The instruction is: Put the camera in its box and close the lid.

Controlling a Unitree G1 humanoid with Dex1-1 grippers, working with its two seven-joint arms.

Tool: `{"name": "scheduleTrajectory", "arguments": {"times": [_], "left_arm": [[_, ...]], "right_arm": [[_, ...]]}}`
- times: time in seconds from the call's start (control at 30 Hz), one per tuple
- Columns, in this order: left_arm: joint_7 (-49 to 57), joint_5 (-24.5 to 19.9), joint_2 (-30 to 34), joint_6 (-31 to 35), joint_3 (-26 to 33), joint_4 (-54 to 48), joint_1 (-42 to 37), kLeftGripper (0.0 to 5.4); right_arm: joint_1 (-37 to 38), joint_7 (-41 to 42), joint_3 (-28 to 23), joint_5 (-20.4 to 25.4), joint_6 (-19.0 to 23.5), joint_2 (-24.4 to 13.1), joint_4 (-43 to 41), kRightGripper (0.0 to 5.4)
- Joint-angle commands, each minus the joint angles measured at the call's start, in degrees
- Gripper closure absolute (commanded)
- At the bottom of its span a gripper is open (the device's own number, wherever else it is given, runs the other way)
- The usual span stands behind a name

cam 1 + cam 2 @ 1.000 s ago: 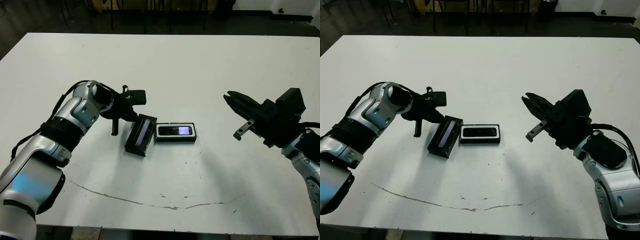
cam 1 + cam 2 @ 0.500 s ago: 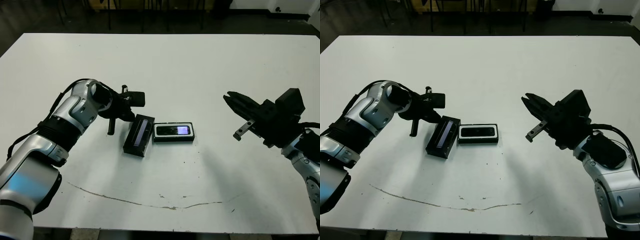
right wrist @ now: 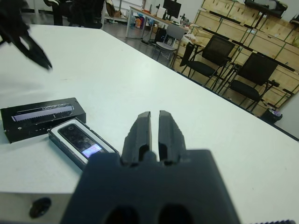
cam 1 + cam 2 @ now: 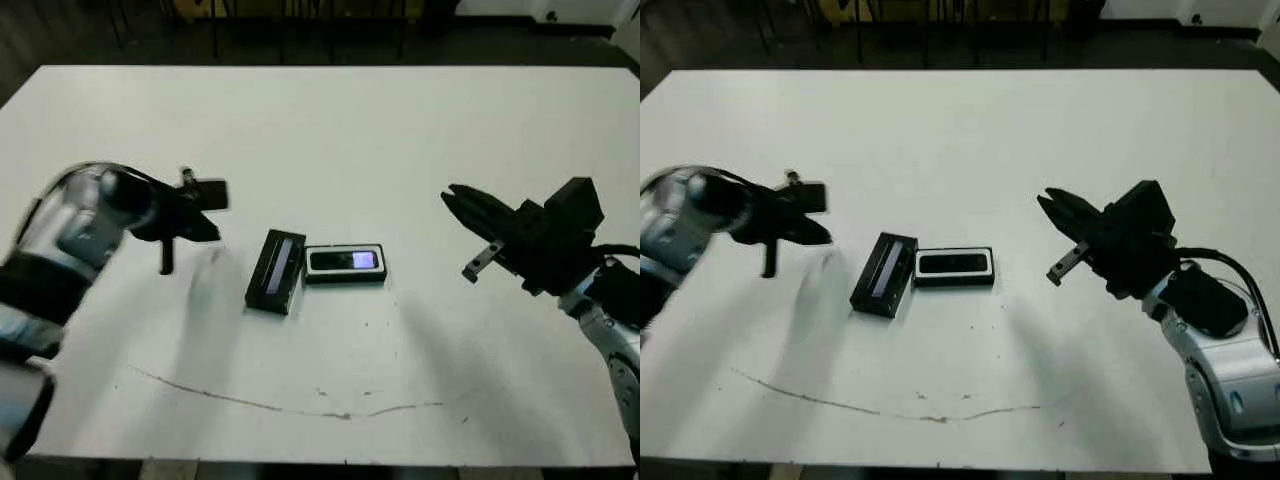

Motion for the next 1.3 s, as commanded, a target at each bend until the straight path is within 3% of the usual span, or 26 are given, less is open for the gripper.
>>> {"name": "scheduleTrajectory", "arguments": {"times": [0.03,0.17,0.27,0.37,0.57,0.87,1.3], "left_arm": [[6.38,-3.76,0.76,1.6,8.34,-8.31,7.79,5.4],[20.5,-8.53,-7.69,9.28,19.54,-26.21,19.46,5.4],[31.06,-12.12,-17.76,14.04,23.27,-39.72,27.56,5.4],[38.03,-12.32,-23.82,17.79,21.58,-48.98,33.86,5.31],[45.07,-15.19,-31.63,22.69,14.07,-59.91,45.19,4.45],[53.98,-15.73,-37.16,21.23,3.88,-59.45,52.98,2.85],[69.24,-12.79,-39.59,22.5,-5.82,-51.18,50.02,0.5]], "right_arm": [[0.53,-0.08,0.35,-0.01,0.97,-0.29,-0.03,5.39],[0.43,-0.59,0.56,-0.01,2.02,-0.22,-0.54,5.39],[0.28,-0.53,0.78,-0.07,1.61,-0.05,-0.03,5.39],[0.05,-0.68,1.07,-0.18,1.11,0.38,0.47,5.4],[0.0,-0.75,1.54,-0.22,-0.19,1.36,1.28,5.4],[0.77,-1.33,1.93,-0.42,-0.19,1.95,1.53,5.4],[1.15,-1.85,2.94,-1.82,-0.03,1.95,0.86,5.4]]}}
